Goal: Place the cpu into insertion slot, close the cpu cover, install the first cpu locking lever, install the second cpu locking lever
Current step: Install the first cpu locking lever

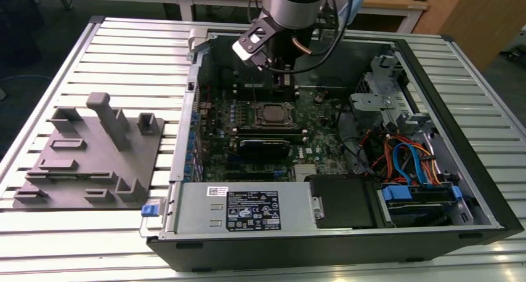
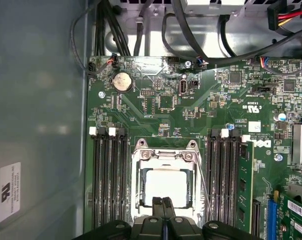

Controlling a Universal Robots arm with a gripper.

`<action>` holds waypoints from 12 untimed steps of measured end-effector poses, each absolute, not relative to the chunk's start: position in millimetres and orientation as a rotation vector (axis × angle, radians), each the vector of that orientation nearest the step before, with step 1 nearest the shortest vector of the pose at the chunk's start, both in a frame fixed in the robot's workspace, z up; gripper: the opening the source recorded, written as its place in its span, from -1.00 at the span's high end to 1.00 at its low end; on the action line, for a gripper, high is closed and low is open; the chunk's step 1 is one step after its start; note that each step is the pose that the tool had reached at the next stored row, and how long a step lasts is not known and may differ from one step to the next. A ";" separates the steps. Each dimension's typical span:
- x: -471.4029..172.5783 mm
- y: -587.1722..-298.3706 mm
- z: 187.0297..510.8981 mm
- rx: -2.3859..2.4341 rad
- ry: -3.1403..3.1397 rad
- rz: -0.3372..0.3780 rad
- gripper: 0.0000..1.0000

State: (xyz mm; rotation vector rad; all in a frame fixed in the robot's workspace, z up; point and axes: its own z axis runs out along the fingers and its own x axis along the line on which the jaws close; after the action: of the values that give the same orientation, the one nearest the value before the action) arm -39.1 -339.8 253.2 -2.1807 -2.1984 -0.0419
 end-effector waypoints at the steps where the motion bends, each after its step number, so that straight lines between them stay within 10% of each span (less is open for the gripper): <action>1: -39.1 -339.8 254.1 -2.181 -2.198 -0.042 0.79; 12: -39.2 -339.8 259.6 -2.181 -2.199 -0.042 0.79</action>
State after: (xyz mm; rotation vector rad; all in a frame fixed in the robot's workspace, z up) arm -39.2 -339.8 259.6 -2.1806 -2.1986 -0.0418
